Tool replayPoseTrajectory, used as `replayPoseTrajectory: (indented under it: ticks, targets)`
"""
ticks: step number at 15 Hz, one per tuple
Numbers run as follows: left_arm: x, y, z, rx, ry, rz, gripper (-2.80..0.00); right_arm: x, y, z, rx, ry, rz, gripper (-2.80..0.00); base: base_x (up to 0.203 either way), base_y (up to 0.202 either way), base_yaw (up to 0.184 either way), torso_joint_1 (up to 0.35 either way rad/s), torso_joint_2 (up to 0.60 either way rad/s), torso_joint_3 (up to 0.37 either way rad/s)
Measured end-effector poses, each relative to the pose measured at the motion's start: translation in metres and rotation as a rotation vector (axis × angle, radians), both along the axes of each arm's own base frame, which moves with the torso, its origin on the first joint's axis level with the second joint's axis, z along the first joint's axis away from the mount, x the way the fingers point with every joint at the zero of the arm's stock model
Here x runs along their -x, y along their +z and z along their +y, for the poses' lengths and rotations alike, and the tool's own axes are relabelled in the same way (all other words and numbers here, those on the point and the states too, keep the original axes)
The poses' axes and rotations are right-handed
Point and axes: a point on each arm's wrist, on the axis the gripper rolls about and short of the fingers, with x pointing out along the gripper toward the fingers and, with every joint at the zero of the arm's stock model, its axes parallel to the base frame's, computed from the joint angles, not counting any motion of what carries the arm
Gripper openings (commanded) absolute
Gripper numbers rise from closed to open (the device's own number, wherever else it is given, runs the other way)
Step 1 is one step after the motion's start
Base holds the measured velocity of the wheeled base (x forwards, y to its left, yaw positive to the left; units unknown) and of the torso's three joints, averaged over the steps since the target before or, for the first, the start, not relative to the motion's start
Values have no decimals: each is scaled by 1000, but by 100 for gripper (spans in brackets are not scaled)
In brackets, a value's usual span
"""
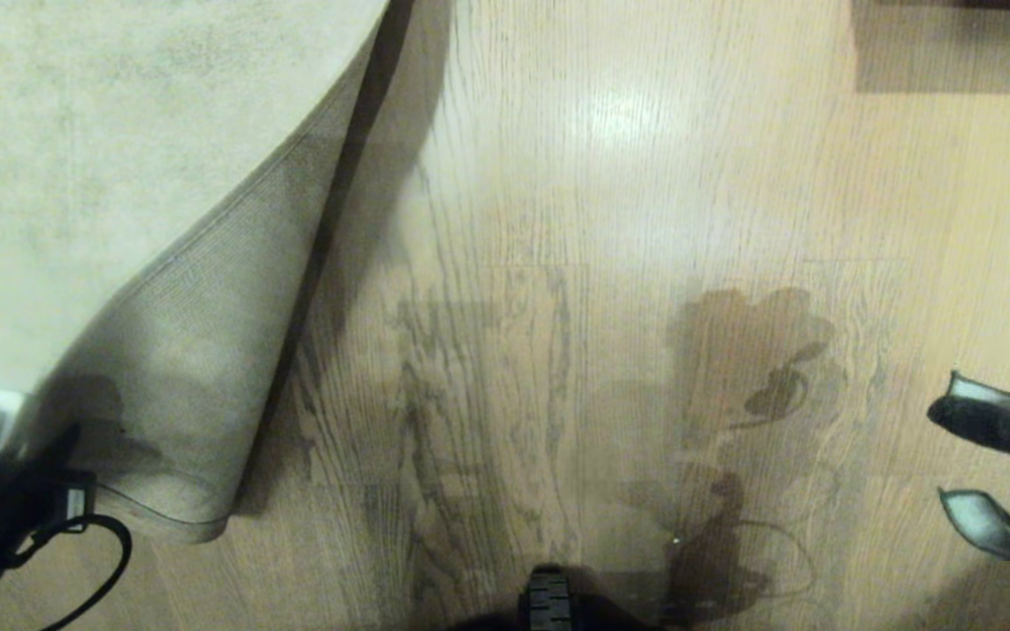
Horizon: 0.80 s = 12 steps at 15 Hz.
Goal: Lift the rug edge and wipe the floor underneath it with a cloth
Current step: Lay down the carpet
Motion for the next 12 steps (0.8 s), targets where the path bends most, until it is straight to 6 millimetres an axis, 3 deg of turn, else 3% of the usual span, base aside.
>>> replayPoseTrajectory:
  ticks: [3,6,12]
  targets:
    - [0,-2,0,5,-1,16,-280,27,-30,1,-12,19,58,-280,0,0,0,0,0,0]
    - [0,-2,-1,5,-4,18,-280,39,-54,1,-76,48,131,-280,0,0,0,0,0,0]
    - [0,-2,-1,6,-6,19,-280,43,-56,1,-110,52,82,-280,0,0,0,0,0,0]
